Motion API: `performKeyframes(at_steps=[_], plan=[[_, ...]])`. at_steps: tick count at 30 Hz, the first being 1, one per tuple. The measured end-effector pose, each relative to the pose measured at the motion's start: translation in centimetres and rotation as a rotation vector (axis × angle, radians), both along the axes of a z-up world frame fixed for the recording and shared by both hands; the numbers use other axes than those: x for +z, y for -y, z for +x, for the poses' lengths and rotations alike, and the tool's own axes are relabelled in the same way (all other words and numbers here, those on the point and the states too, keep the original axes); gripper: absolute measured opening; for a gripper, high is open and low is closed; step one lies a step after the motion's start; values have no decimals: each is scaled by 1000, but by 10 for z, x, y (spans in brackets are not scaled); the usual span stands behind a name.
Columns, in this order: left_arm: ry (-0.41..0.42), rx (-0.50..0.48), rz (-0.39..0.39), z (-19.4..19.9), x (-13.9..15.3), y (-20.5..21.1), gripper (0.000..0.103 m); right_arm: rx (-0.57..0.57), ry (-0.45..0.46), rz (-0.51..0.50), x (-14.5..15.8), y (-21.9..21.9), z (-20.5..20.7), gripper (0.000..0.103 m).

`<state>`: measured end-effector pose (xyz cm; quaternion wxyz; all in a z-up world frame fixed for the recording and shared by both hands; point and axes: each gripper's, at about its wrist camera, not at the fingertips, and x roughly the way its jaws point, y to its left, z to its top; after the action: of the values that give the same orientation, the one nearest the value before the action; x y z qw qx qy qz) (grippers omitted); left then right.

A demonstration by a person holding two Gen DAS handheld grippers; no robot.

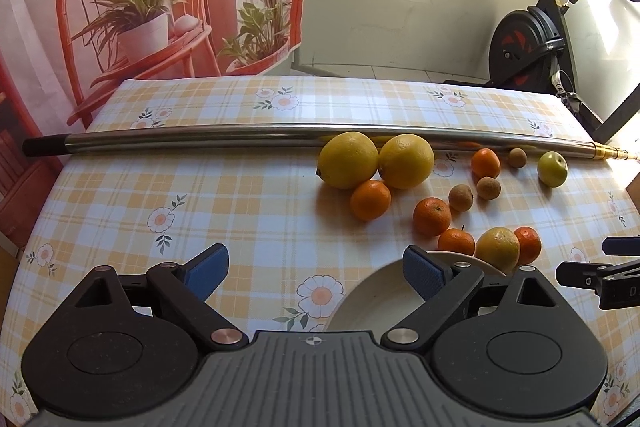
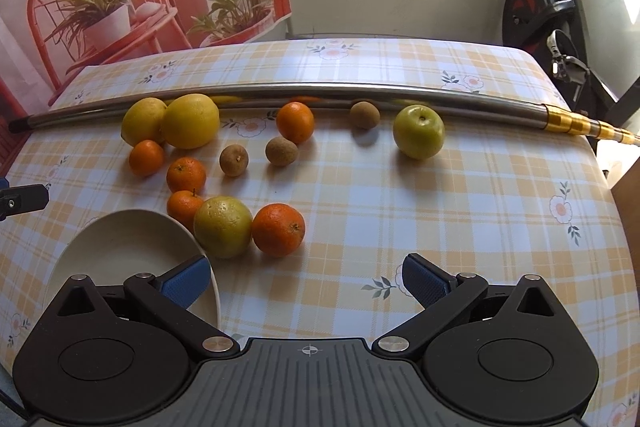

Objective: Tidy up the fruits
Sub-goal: 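Move both tools forward toward the fruit cluster, then grasp the large lemon with the left tool while the right tool grasps the green apple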

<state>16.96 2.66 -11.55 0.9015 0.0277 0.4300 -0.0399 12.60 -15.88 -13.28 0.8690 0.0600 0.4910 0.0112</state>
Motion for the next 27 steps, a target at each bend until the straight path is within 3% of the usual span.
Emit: performKeyframes(at_steps=[8, 17, 20, 24, 27], plan=[[15, -19, -10, 23, 3, -2, 90, 21, 32, -4, 9, 15, 13, 99], [28, -47, -100, 59, -1, -13, 90, -22, 47, -21, 2, 32, 23, 95], [6, -16, -118, 76, -11, -14, 90, -35, 43, -14, -3, 35, 25, 95], [-59, 75, -216, 111, -31, -19, 74, -53, 37, -1, -7, 38, 29, 94], [-88, 101, -278, 131, -43, -20, 72, -60, 37, -2, -9, 41, 30, 94]])
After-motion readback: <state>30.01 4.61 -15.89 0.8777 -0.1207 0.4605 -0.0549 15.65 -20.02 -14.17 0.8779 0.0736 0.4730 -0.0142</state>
